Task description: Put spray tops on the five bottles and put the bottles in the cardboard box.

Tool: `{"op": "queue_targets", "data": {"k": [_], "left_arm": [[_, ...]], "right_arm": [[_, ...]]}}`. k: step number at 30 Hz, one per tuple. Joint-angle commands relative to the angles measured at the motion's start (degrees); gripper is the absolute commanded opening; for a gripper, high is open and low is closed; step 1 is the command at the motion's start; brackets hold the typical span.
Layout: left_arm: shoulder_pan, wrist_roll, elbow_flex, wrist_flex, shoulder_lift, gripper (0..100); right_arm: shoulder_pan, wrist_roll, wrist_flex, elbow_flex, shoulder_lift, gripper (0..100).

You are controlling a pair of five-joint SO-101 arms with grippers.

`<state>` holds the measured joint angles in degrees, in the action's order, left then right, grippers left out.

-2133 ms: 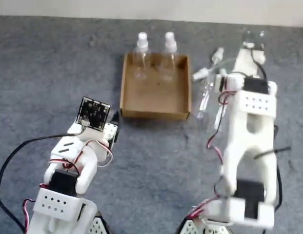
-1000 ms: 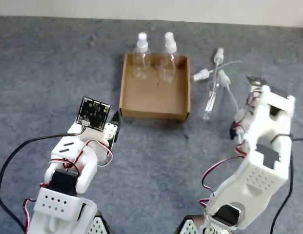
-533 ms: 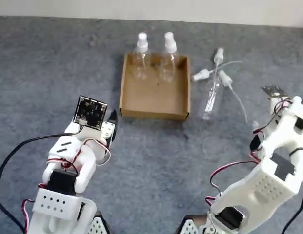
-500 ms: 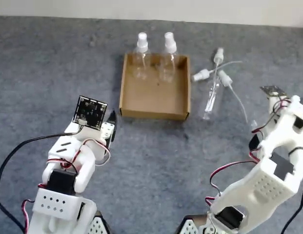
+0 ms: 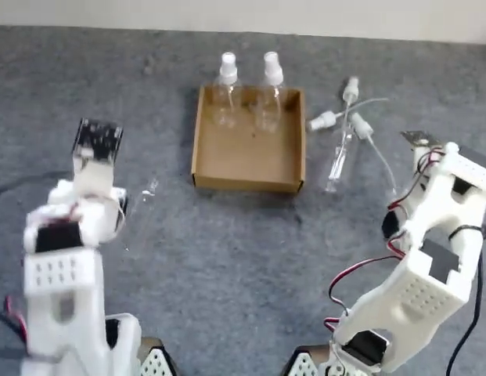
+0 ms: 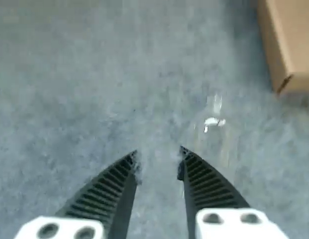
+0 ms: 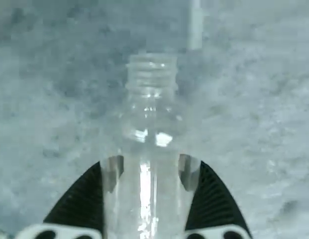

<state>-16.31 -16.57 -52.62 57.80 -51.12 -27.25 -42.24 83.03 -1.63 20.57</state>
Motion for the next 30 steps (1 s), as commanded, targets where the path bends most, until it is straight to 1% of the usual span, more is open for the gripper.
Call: {"op": "queue_targets", "data": {"k": [1,4,6,7,13,16,21,22,24,25,27,30], "left_arm": [[-1.8,-5.1,15.5,6.0,16.1,9],[-1.3,-5.7,20.2,9.1,20.9,9],[-0.2,-5.7,20.6,9.7,21.4,9],[0.2,-5.5,20.2,9.7,21.4,9],[0.0,-5.5,16.8,8.7,21.5,9],[0.0,-5.6,14.5,5.8,21.5,9],[0.0,-5.7,11.8,3.4,21.5,9],[0.1,-5.7,11.6,3.4,21.5,9],[0.4,-5.5,11.5,3.6,21.5,9],[0.6,-5.5,11.5,3.5,21.5,9],[2.0,-5.3,11.6,3.8,21.4,9],[4.9,-0.8,11.6,3.9,21.4,9]], "right_arm": [[1.5,0.7,4.6,-4.9,-6.3,0.3],[-0.1,1.0,4.9,-7.3,-9.3,0.4],[-0.8,1.1,4.4,-8.0,-9.9,1.2],[-0.8,1.1,3.6,-7.7,-9.9,3.3],[-1.5,3.6,3.3,-7.5,-8.6,28.3],[-0.7,3.8,5.0,-7.4,-7.5,35.0],[1.7,4.0,7.0,-7.7,-5.3,35.3],[1.8,4.8,7.2,-8.0,-5.1,35.3],[2.0,8.9,6.8,-8.7,-5.3,35.3],[2.5,10.9,6.6,-11.6,-5.9,35.3],[6.2,14.9,6.5,-18.9,-6.4,35.3],[13.3,20.9,6.4,-31.9,-4.9,35.3]]}}
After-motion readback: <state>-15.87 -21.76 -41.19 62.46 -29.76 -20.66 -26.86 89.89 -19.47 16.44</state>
